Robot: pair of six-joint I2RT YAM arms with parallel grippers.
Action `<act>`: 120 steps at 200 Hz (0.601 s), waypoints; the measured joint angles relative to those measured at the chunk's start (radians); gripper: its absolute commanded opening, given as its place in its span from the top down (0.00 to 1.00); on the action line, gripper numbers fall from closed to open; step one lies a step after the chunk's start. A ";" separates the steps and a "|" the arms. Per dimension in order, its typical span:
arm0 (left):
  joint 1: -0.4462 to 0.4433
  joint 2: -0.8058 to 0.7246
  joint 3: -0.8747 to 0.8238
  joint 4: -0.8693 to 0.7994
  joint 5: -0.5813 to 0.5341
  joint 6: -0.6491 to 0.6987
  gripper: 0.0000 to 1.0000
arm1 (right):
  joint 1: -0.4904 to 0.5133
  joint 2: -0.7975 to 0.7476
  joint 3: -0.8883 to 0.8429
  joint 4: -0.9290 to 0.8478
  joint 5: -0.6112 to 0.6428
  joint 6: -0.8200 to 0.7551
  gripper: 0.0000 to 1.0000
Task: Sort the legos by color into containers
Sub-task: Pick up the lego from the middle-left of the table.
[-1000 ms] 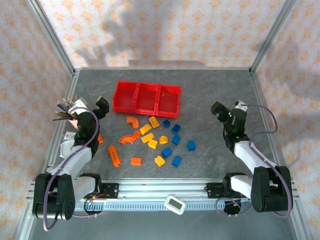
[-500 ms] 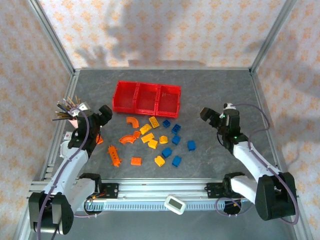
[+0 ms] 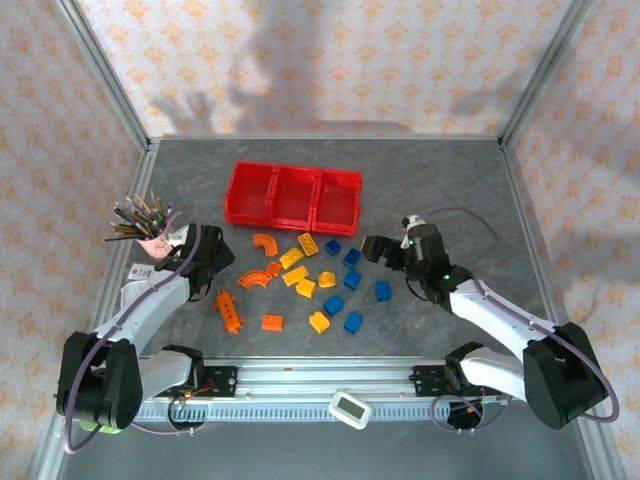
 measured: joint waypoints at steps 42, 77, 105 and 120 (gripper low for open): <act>0.000 0.090 0.000 0.000 -0.052 -0.026 0.01 | 0.059 0.048 0.013 0.000 0.014 0.016 0.00; 0.018 0.165 0.000 0.017 -0.055 -0.030 0.01 | 0.077 0.093 0.039 0.001 0.026 0.019 0.00; 0.041 0.199 0.000 0.044 -0.051 -0.037 0.03 | 0.079 0.108 0.042 0.001 0.030 0.019 0.00; 0.048 0.213 0.000 0.054 -0.051 -0.043 0.07 | 0.079 0.116 0.045 0.001 0.031 0.018 0.00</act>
